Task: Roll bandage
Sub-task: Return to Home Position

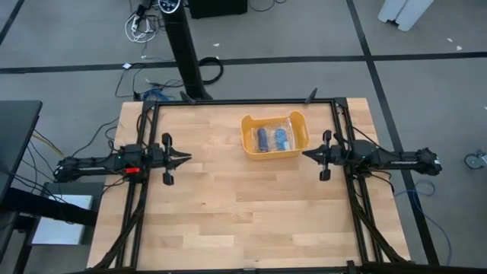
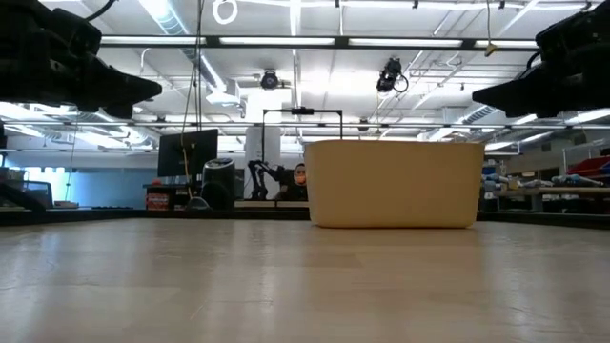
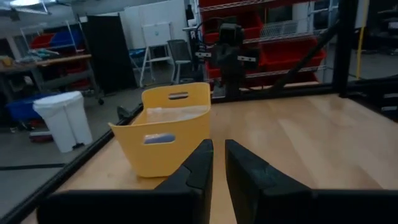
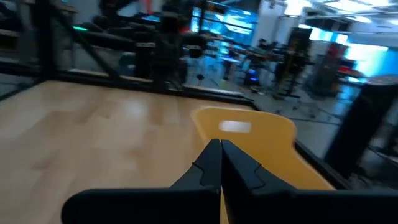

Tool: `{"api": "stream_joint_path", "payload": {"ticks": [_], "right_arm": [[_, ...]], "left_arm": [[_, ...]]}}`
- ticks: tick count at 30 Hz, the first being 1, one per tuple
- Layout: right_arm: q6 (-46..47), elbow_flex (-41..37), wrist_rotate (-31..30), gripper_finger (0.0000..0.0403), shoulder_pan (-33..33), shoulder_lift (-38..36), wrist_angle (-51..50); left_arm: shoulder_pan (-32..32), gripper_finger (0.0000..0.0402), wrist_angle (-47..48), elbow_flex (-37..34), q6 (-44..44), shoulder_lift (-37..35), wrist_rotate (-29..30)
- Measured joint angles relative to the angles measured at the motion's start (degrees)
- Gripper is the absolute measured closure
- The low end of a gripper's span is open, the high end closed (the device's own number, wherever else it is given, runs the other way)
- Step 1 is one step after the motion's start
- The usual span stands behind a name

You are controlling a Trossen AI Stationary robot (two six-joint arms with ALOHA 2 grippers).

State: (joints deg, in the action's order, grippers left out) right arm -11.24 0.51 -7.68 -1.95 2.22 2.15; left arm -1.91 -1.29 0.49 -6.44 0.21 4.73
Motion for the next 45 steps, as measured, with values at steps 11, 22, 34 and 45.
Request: {"api": "stream_joint_path", "payload": {"ticks": [11, 22, 34, 45], "right_arm": [[3.1, 0.0, -1.5, 0.0395, -5.1, 1.9, 0.2], [5.6, -0.1, -1.6, 0.0394, -5.2, 1.9, 0.3], [17.6, -0.1, -1.6, 0.0394, -5.2, 1.9, 0.3], [17.6, -0.1, -1.6, 0.0395, -5.2, 1.9, 0.3]], "left_arm": [[0.0, 0.0353, 0.0, 0.0, -0.7, 0.0, 1.9], [0.0, 0.0353, -0.6, 0.0, -0.6, 0.1, 2.3], [0.0, 0.0353, -6.7, -0.1, -0.6, 0.1, 2.4], [0.0, 0.0353, -6.7, -0.1, -0.6, 0.1, 2.2]]}}
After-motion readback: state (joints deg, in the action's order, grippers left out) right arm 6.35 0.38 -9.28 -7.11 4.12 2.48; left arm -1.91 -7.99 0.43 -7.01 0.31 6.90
